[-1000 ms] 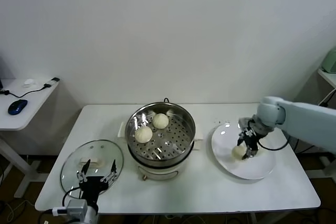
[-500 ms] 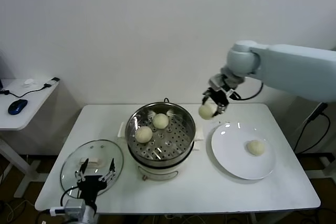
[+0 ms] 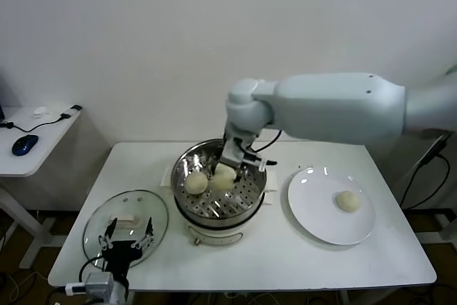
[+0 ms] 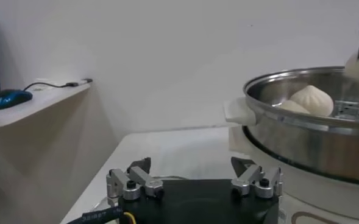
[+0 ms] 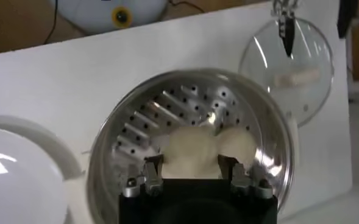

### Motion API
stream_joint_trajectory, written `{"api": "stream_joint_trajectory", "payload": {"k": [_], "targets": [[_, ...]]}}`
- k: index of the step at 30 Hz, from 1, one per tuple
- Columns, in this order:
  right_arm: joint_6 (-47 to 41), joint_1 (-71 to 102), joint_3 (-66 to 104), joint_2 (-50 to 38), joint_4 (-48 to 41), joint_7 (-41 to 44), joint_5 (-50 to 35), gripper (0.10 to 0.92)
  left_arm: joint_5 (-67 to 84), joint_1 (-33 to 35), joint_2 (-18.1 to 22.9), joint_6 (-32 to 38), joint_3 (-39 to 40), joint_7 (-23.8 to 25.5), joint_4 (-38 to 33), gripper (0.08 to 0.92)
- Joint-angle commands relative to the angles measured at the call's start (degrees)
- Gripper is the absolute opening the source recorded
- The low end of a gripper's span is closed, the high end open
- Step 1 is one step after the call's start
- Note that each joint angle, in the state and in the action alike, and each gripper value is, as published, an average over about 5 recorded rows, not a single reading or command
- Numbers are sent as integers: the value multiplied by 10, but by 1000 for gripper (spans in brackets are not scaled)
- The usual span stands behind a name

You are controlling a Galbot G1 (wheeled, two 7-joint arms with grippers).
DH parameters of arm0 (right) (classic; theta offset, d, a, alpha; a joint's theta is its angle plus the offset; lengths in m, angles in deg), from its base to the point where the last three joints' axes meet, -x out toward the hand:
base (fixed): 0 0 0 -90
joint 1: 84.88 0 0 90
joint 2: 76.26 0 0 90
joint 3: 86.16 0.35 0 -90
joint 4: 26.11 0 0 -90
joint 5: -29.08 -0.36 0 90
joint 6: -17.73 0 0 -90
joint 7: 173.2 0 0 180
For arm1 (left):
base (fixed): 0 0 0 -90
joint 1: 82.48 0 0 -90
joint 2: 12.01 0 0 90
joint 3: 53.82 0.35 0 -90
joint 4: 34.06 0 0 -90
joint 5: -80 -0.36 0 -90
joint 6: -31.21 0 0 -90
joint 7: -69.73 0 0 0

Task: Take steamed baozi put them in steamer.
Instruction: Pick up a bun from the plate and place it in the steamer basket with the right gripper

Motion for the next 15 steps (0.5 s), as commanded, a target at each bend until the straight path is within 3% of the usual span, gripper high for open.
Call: {"api": "stream_joint_trajectory", "payload": {"k": [1,15], "targets": [[35,70,3,59,5,-30,68,628,0,0,0,0,0,0,-1,823],[35,96,-4,40,-1,-28,102,628,-2,1,1,0,3,0,3,823]]}}
